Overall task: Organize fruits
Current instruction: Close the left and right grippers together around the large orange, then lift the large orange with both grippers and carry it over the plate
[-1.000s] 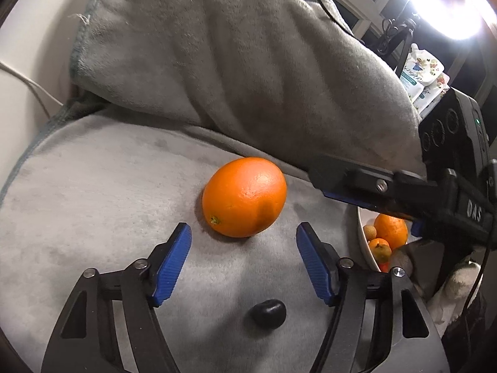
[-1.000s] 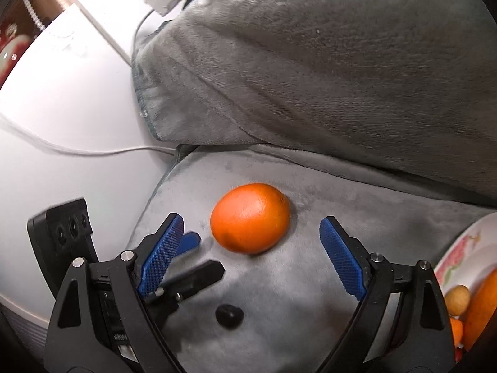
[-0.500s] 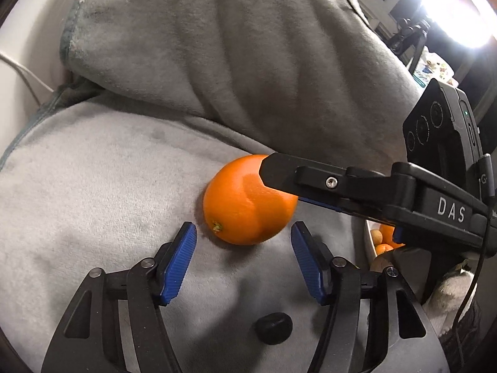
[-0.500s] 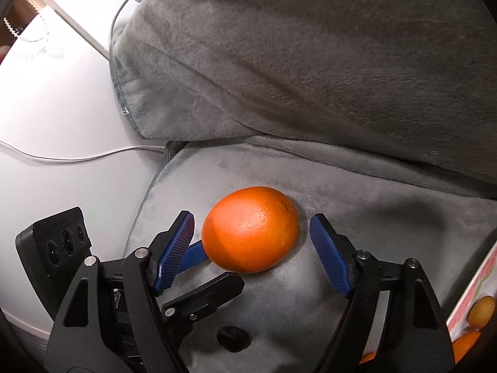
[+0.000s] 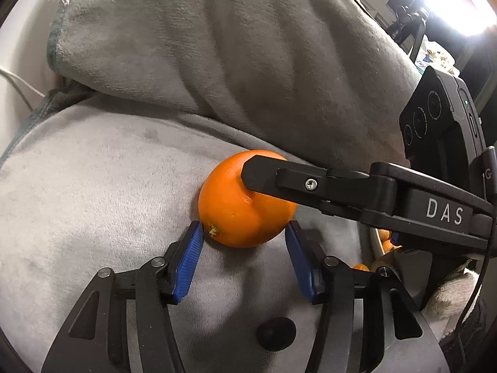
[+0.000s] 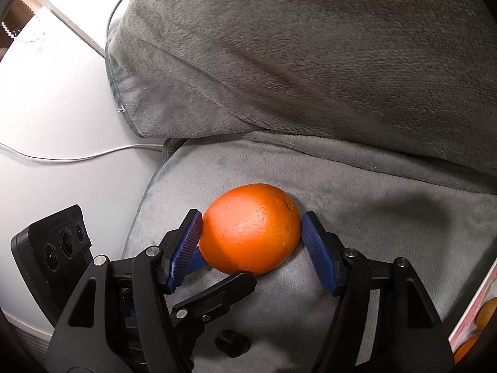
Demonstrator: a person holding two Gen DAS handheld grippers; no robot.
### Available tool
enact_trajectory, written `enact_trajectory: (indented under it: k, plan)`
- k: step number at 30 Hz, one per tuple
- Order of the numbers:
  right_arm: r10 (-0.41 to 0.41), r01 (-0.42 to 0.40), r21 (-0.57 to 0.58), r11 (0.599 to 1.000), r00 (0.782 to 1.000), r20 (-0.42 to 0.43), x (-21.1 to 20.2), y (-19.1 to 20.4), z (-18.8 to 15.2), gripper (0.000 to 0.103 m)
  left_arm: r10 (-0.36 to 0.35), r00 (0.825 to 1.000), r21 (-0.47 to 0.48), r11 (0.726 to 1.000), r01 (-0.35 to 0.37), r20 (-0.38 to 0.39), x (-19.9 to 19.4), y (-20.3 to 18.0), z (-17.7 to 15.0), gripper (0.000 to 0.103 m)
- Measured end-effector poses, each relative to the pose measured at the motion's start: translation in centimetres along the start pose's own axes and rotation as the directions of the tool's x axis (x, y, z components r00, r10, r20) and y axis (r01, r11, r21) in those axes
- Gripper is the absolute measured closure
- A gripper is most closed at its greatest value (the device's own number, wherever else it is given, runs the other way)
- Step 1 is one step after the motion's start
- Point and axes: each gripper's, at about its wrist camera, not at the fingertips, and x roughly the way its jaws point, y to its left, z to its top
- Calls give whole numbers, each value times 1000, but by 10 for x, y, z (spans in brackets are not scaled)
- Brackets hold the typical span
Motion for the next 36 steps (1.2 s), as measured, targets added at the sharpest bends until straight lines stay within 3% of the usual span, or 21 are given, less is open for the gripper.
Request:
enact_trajectory:
  k: [20, 36]
  plan:
    - [-26, 29, -42, 999, 996, 82, -58, -5, -20, 34, -19, 999, 66, 998, 16, 41, -17, -61, -10, 50]
    - [-91, 97, -38, 995, 985, 146, -126, -43, -43, 34, -90, 996, 141, 986, 86, 19, -3, -117, -14, 49]
